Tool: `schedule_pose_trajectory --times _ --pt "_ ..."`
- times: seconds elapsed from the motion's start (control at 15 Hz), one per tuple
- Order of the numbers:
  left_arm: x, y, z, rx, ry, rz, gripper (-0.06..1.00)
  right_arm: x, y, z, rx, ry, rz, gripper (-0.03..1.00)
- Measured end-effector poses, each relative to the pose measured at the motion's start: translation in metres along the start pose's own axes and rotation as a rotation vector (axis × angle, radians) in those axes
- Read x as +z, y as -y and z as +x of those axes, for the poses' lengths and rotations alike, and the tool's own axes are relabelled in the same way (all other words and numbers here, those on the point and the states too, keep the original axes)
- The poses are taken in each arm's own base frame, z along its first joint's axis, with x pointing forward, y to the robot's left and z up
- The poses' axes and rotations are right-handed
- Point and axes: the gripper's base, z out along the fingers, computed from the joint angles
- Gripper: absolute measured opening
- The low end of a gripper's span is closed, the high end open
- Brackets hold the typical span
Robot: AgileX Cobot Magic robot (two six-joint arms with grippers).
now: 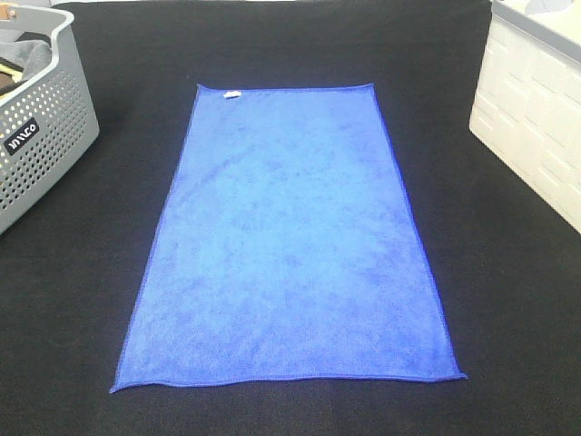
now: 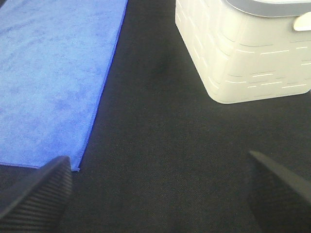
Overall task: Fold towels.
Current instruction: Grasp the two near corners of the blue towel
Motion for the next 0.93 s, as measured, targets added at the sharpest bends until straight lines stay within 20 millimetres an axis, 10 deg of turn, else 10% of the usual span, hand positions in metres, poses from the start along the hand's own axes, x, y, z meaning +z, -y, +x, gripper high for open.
schedule_pose_trajectory --times 0.93 --pt "0.0000 0.0000 0.0000 0.000 0.000 0.000 0.80 0.0000 0.0000 0.0000 0.000 0.000 0.000 0.89"
